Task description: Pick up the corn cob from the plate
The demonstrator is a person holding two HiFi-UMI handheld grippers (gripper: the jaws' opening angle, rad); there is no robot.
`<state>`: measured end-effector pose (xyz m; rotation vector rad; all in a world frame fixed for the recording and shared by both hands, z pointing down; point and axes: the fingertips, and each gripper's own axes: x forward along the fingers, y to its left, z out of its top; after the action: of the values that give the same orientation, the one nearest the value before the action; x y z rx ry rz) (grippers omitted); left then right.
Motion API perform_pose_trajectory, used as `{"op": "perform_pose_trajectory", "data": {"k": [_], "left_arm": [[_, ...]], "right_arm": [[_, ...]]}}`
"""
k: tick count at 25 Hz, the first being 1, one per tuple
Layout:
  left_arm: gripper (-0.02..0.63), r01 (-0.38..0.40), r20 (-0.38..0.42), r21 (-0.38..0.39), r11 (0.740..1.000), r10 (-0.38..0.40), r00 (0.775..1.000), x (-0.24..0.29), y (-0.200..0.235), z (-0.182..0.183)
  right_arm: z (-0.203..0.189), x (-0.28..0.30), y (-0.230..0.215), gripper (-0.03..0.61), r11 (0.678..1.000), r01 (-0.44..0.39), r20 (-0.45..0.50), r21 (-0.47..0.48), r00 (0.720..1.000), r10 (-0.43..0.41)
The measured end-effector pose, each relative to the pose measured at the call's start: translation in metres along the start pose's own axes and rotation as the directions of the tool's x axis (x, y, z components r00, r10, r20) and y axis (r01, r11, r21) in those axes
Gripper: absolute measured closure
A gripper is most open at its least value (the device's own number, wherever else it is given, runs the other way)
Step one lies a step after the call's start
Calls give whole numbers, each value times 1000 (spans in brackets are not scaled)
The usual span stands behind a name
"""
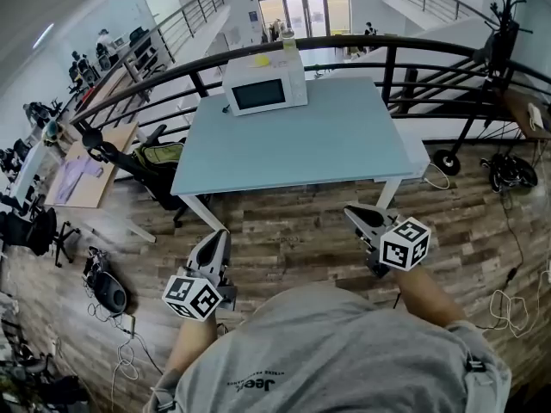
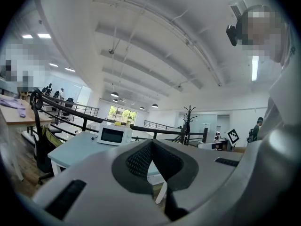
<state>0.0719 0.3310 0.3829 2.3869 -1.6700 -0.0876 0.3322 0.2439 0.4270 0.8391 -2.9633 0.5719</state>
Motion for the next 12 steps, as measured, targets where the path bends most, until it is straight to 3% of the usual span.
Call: {"op": "perform_pose_trajectory", "data": {"k": [6,12], "left_arm": [[606,12,2,-15,1000,-12,1000,8,26,0],[606,63,16,-46,997,-63,998,33,91,1]], "right_arm": [[-6,23,-4,572,1000,17,-22,6,1000,-17],[1,82,-8,572,998,57,-42,-8,997,-57]]}}
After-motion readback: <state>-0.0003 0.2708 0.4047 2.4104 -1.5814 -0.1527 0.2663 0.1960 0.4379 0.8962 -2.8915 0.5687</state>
